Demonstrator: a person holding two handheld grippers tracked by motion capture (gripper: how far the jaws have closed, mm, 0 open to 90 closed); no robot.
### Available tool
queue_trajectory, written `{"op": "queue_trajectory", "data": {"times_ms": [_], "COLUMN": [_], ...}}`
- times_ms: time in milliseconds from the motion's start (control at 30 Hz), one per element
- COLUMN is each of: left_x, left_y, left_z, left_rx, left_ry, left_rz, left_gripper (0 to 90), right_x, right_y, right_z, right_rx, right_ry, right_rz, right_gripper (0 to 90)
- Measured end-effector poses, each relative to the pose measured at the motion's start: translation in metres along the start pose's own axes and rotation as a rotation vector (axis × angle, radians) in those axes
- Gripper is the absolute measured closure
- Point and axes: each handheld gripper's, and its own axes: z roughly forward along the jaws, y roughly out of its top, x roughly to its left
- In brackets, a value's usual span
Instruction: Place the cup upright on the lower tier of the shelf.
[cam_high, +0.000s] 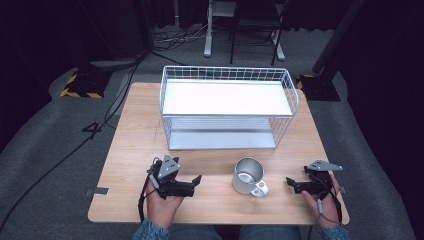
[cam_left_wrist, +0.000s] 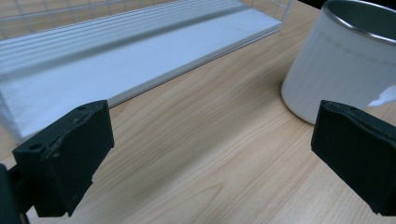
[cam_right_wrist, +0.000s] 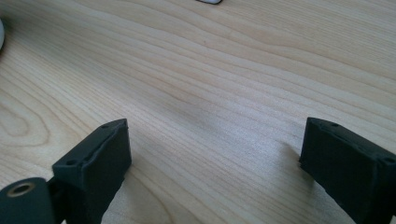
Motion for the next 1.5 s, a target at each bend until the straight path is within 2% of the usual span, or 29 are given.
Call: {"op": "queue_trajectory", "data": {"times_ms": [67,233,333,500,700,900,1067,1300,1500], "left_x": [-0.002,-0.016,-0.021,-0.035,-0.047,-0.066,-0.074,-0.089,-0.095], "left_y": [0.001,0.011,0.014,0.021,0.024,0.027,0.026,0.021,0.015], "left_z": [0.003,0.017,0.021,0.033,0.045,0.055,0.063,0.079,0.094], "left_rx": [0.001,0.002,-0.006,-0.007,-0.007,-0.022,-0.022,-0.036,-0.023], "left_ry": [-0.009,-0.056,-0.075,-0.105,-0.129,-0.177,-0.191,-0.203,-0.188], "left_rz": [0.002,0.033,0.033,0.072,0.089,0.095,0.103,0.090,0.082], "left_gripper": [0.0,0.0,0.0,0.0,0.0,0.0,0.0,0.0,0.0], "right_x": [0.000,0.000,0.000,0.000,0.000,0.000,0.000,0.000,0.001], "right_y": [0.000,0.000,0.000,0.000,0.000,0.000,0.000,0.000,-0.001], "right_z": [0.000,0.000,0.000,0.000,-0.001,-0.001,-0.001,-0.001,-0.001], "right_rx": [0.000,-0.001,-0.001,-0.002,-0.006,-0.006,-0.006,-0.007,-0.012], "right_ry": [0.000,-0.001,-0.002,-0.002,0.005,0.005,0.005,0.007,0.017], "right_rz": [0.000,0.002,0.002,0.003,-0.002,-0.002,-0.001,-0.004,-0.012], "right_gripper": [8.6,8.9,9.1,9.7,11.7,11.7,11.7,12.6,14.1]}}
